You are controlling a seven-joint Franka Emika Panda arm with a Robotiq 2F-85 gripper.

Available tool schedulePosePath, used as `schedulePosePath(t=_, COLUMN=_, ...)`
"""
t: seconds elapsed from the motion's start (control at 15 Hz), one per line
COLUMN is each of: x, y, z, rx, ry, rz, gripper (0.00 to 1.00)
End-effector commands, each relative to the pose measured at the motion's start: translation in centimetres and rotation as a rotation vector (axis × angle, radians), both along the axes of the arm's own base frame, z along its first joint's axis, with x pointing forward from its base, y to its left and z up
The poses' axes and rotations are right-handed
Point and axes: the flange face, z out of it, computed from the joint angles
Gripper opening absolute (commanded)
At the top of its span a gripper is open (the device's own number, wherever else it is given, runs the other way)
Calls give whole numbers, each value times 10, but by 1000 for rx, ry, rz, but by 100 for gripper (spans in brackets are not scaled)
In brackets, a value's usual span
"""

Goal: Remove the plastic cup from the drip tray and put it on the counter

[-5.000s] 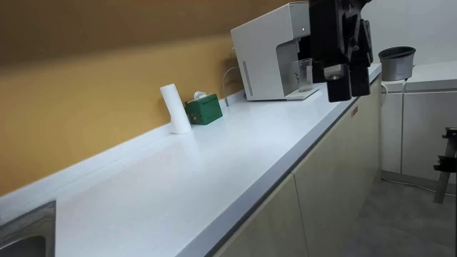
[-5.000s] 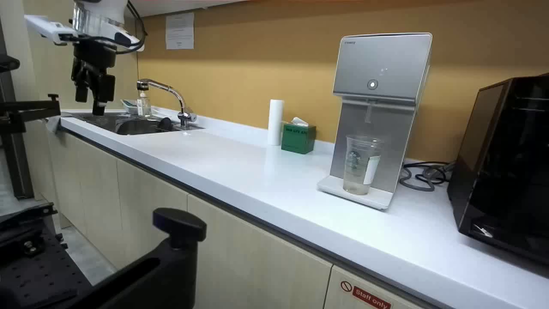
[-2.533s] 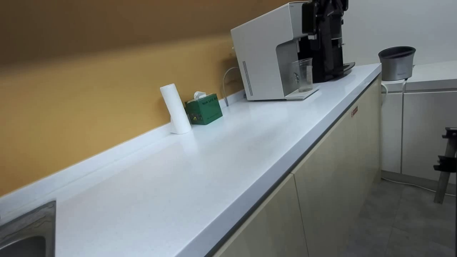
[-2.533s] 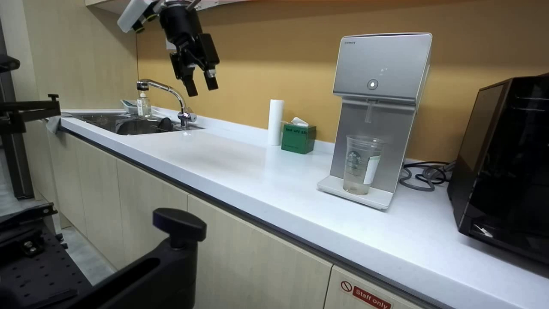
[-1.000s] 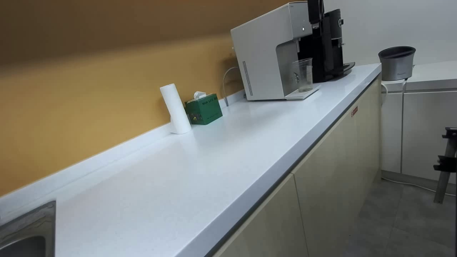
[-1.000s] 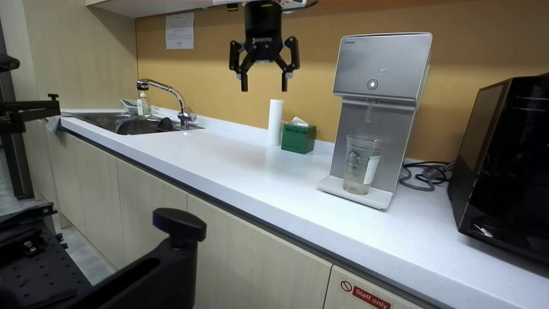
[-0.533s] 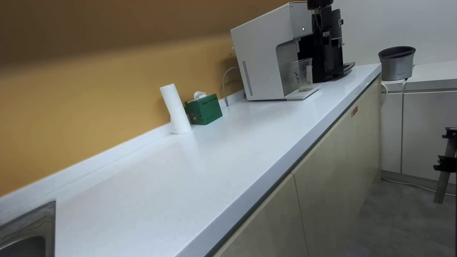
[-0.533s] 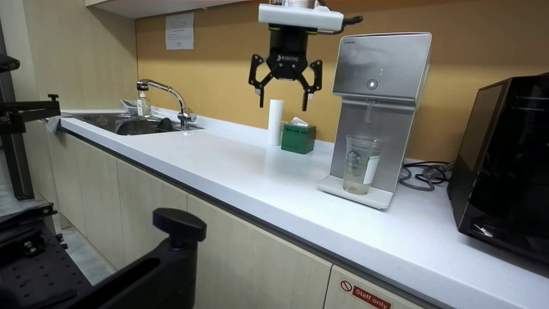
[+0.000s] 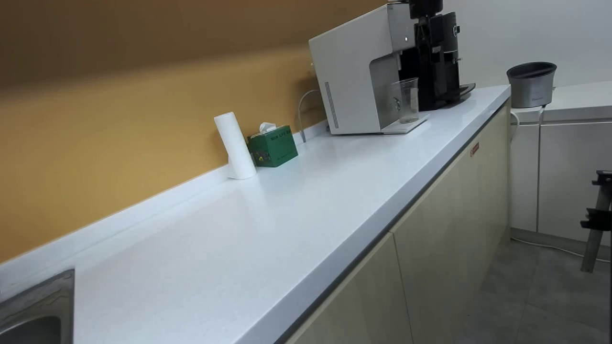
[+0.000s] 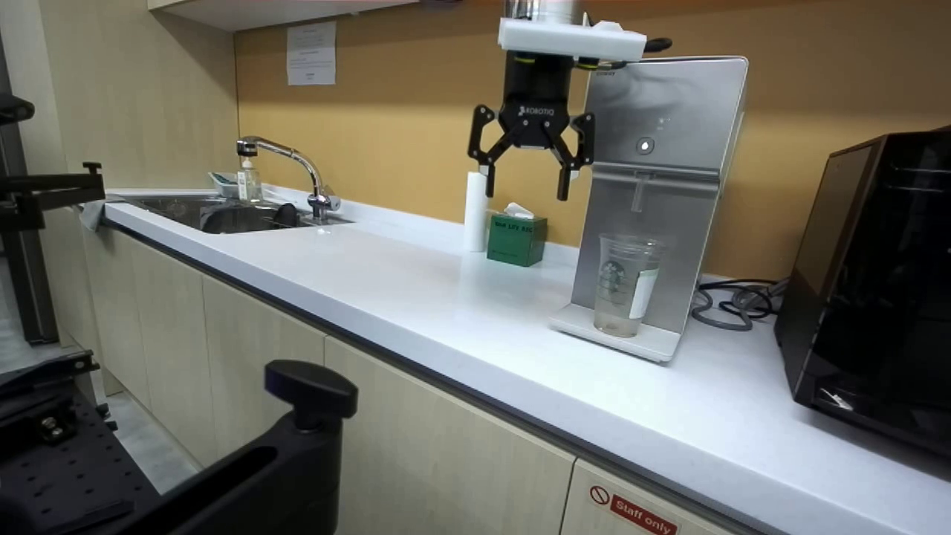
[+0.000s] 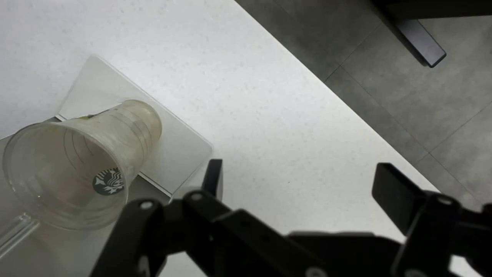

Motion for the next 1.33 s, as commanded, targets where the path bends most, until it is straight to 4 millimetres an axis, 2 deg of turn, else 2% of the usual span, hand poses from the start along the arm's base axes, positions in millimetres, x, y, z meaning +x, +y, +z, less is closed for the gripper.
schedulePosePath(t=0.0, x=4, y=-2, z=-2, rx=-27, ry=-80, rz=7, gripper=100)
schedulePosePath(t=0.2, x=6, y=-4, z=-8, rx=-41, ry=-170, rz=39, gripper=100)
schedulePosePath(t=0.4, x=-3, y=-6, z=-9, rx=-41, ry=-243, rz=50, gripper=100)
schedulePosePath(t=0.87, x=-21, y=-33, z=-18, rx=-34, ry=-295, rz=63, gripper=100)
schedulePosePath(t=0.93, x=-15, y=-30, z=-18, rx=-44, ry=-272, rz=43, gripper=100)
schedulePosePath(t=1.13, x=-19, y=-34, z=-20, rx=-36, ry=-278, rz=55, gripper=100)
schedulePosePath(t=1.27, x=-12, y=-33, z=-22, rx=-36, ry=-285, rz=97, gripper=100)
